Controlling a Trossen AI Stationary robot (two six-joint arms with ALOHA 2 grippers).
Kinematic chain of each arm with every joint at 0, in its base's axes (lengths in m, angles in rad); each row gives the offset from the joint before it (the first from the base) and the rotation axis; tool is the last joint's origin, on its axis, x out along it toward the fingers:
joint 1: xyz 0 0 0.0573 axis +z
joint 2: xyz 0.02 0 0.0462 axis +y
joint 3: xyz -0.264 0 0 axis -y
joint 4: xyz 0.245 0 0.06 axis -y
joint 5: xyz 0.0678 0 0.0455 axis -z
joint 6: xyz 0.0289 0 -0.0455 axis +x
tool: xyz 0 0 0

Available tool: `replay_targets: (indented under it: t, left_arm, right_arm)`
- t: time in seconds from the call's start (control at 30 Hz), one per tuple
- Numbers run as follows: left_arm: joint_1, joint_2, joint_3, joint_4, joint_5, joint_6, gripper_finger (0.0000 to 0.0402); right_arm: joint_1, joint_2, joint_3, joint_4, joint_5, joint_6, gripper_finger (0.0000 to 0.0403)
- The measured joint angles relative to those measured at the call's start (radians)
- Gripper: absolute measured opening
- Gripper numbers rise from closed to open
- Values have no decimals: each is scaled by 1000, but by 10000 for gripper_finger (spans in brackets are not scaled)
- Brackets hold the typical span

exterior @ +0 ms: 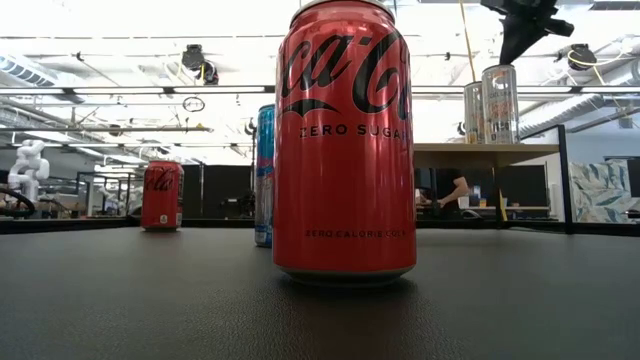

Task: Place canned beverage on shelf
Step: Put the white-yellow soda can on the shelf aligned with the other white-yellow soda can

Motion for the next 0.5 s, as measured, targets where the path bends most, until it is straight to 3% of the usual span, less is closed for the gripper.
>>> replay_targets:
  t: [0.5]
  left_arm:
    - [0,0,0,0,0,0,371]
  right_arm:
    - [0,-20,0,-35,28,-25,0]
